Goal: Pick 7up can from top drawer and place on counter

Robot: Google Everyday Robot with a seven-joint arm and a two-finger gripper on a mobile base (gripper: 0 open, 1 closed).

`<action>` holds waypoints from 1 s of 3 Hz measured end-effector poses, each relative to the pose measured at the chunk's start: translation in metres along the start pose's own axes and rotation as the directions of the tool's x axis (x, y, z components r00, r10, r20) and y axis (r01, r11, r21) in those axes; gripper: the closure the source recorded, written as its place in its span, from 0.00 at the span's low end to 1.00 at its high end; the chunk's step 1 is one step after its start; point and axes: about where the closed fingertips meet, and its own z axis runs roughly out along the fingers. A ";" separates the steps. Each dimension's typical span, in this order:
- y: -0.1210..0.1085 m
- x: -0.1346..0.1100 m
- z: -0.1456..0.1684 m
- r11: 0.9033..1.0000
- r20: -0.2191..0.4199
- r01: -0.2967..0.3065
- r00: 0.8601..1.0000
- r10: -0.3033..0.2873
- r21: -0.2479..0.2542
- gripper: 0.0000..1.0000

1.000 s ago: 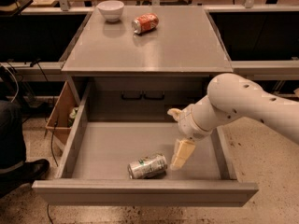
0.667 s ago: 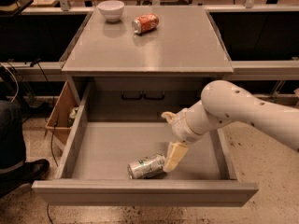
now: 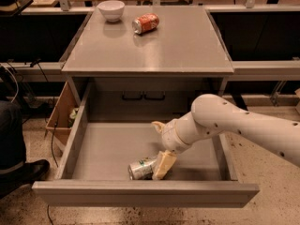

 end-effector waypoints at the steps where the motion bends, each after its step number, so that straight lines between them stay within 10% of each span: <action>1: 0.005 -0.006 0.025 0.999 0.044 0.000 0.999 0.001 -0.032 0.00; 3: 0.005 -0.007 0.047 0.998 0.088 -0.022 0.996 0.027 -0.052 0.39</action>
Offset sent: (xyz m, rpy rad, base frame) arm -0.0037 0.0431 -0.0462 0.1070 0.0751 0.0325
